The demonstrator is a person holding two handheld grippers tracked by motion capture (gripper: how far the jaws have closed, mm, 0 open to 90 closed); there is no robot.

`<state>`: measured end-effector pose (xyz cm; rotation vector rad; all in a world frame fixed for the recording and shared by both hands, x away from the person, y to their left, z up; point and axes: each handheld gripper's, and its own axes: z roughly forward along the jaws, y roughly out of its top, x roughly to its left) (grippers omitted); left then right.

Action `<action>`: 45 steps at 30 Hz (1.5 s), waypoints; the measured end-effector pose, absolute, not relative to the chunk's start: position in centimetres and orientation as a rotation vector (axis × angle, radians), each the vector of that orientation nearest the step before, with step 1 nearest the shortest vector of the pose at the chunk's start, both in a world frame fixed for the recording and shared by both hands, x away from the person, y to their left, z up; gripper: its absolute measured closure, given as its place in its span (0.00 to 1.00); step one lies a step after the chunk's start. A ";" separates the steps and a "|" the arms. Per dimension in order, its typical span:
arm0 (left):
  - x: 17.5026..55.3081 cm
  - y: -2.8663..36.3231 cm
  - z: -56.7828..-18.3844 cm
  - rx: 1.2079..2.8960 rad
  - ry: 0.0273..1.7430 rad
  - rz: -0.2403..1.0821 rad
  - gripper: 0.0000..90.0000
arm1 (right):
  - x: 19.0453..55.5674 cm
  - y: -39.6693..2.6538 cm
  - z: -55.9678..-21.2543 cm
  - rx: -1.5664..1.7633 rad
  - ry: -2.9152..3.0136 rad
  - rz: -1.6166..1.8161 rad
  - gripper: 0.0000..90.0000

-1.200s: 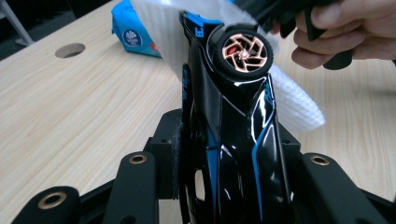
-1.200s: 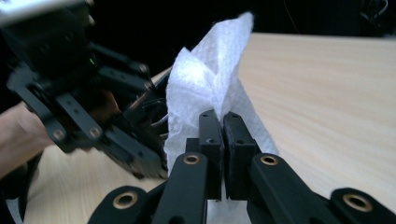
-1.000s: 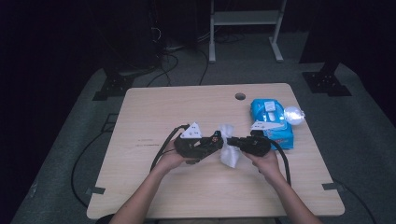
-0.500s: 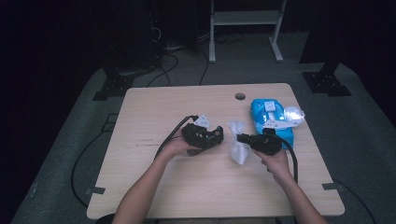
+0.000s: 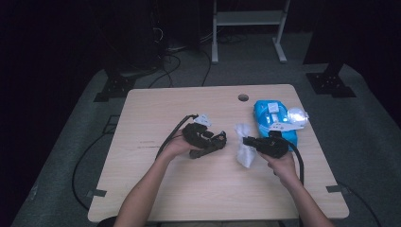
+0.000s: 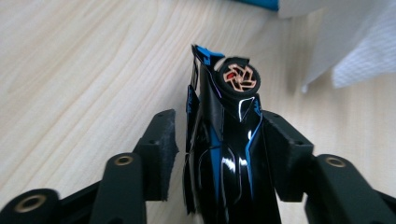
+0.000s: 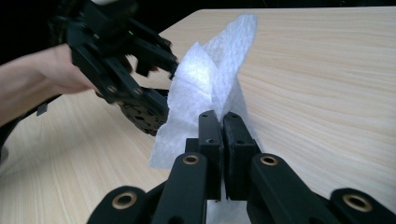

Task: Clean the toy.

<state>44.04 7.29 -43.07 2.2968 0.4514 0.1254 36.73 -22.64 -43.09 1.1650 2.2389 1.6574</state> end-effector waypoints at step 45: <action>39.8 6.4 -45.1 2.293 0.401 0.114 0.39 | 34.7 -25.2 -44.2 1.170 2.338 1.473 0.96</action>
